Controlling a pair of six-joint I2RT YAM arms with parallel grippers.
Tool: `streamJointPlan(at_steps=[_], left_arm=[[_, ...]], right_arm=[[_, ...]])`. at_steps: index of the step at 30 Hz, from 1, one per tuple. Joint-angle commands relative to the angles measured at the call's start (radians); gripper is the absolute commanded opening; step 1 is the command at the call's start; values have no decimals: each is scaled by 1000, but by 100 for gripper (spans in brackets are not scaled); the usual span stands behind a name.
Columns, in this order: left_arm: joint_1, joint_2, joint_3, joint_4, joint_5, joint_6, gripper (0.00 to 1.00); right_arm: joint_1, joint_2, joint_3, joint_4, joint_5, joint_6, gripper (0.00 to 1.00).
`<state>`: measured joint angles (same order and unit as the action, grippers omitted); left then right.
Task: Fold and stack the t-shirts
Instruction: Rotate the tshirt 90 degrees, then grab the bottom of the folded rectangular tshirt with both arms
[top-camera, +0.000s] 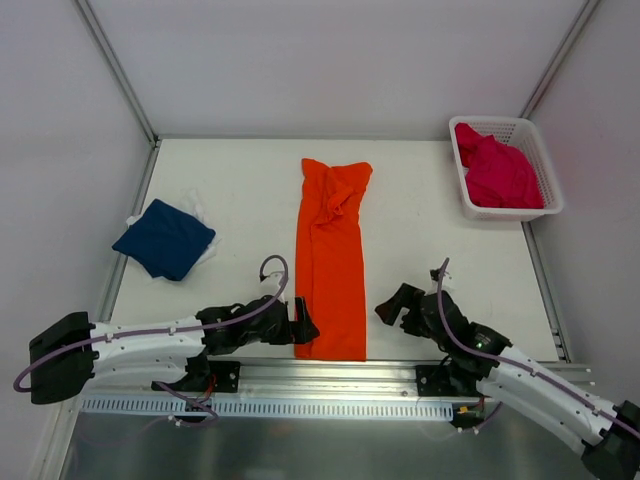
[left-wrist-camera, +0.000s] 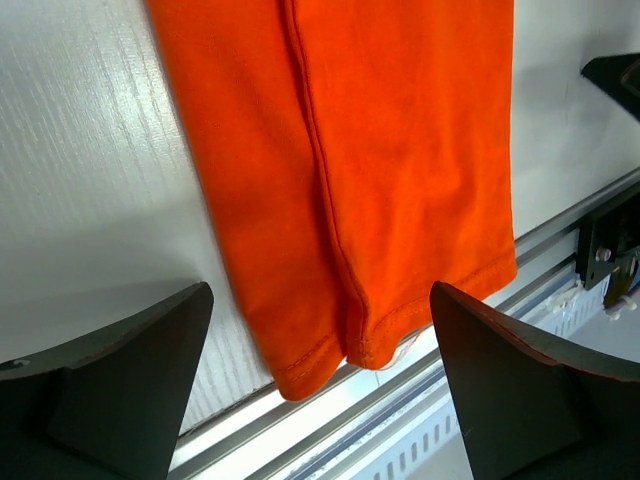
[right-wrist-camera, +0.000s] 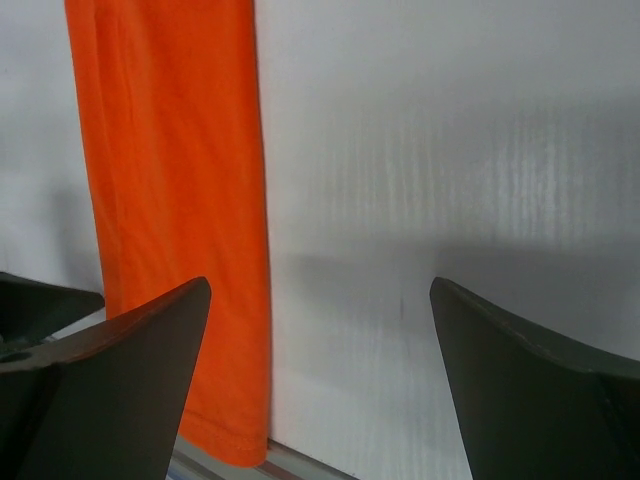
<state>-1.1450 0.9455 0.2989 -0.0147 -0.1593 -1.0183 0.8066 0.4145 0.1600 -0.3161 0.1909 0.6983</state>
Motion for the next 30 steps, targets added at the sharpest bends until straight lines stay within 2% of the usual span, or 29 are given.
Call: streamJointPlan(at_steps=[1, 2, 4, 6, 11, 15, 18, 22, 26, 30], left_arm=[[-56, 24, -29, -131, -83, -118, 94], [-91, 16, -41, -130, -91, -156, 94], [-122, 10, -49, -136, -103, -205, 94], [-163, 12, -55, -146, -112, -232, 94], [-260, 85, -6, -195, -152, -304, 94], [-344, 134, 34, -235, -177, -362, 94], [-366, 142, 43, -268, -194, -385, 94], [-387, 122, 40, -306, -207, -422, 94], [-394, 121, 54, -347, -223, -427, 93], [-394, 142, 74, -375, -233, -421, 93]], right_arm=[[132, 43, -46, 34, 200, 141, 97], [217, 62, -48, 32, 244, 199, 97], [301, 92, -42, -7, 368, 262, 97], [392, 157, -27, -17, 418, 340, 97], [476, 334, 7, 64, 466, 412, 97], [562, 457, 90, 17, 527, 464, 97], [611, 460, 125, -54, 550, 504, 97], [672, 383, 127, -170, 582, 620, 96], [807, 363, 151, -323, 637, 763, 96], [868, 463, 190, -292, 667, 820, 96]])
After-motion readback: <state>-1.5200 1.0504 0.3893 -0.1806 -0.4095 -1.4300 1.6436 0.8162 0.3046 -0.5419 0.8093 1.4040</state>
